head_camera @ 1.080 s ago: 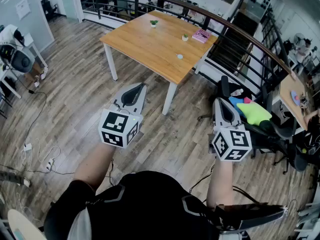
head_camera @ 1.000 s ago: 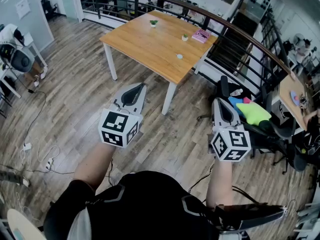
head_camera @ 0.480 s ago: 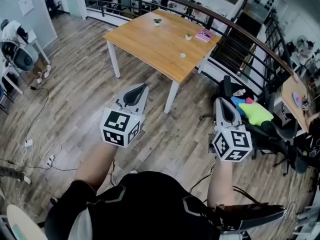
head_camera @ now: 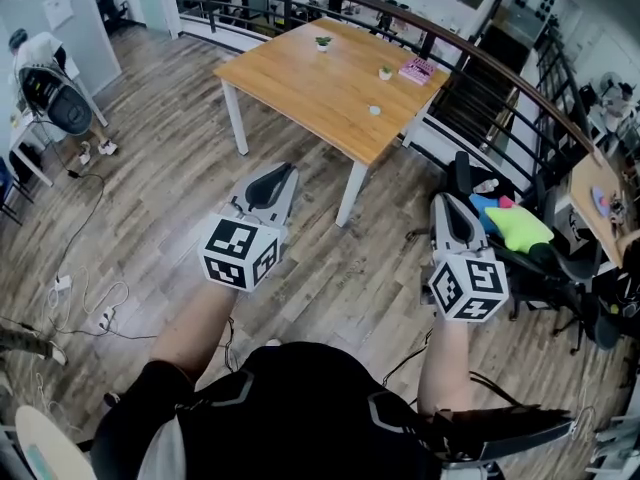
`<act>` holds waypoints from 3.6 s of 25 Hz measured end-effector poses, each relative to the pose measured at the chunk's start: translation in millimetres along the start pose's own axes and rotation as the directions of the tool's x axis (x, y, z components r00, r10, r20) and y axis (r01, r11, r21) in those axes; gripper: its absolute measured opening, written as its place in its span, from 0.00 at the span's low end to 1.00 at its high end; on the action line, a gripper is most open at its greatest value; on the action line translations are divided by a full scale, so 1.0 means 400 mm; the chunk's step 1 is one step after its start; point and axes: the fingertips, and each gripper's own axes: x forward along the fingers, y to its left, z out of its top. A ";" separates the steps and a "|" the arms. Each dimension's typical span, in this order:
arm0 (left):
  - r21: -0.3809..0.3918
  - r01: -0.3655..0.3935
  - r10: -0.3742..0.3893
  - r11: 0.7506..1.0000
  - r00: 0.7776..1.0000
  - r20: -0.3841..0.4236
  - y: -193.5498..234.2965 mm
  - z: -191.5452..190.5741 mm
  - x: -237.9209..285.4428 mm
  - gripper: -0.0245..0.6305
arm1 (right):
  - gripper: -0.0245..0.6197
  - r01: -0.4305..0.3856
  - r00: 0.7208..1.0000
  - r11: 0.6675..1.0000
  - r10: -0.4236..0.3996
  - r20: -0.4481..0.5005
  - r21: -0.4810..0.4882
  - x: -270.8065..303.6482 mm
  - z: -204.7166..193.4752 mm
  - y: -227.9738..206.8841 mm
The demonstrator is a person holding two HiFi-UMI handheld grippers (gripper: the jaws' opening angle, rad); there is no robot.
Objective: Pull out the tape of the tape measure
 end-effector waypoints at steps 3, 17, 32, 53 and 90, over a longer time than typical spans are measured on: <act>0.015 0.003 -0.003 1.000 1.000 -0.008 0.008 -0.001 -0.006 0.10 | 0.12 -0.002 1.000 1.000 0.002 0.008 0.004 0.004 0.008 0.011; 0.018 0.081 -0.081 0.997 0.996 -0.030 0.041 -0.038 -0.008 0.50 | 0.46 -0.005 1.000 1.000 0.005 -0.019 0.019 0.041 -0.020 0.051; 0.031 0.103 -0.102 0.994 0.994 -0.040 0.202 -0.081 0.087 0.50 | 0.47 -0.047 0.999 0.999 0.047 -0.008 -0.005 0.244 -0.031 0.111; 0.082 -0.054 0.060 0.995 0.995 -0.076 0.285 -0.019 0.715 0.50 | 0.47 -0.247 0.969 0.969 0.247 0.007 -0.020 0.798 0.018 -0.310; 0.016 0.268 -0.267 0.963 0.962 -0.048 0.792 -0.038 1.371 0.50 | 0.47 0.003 0.997 0.999 -0.006 -0.077 -0.040 1.432 0.026 -0.384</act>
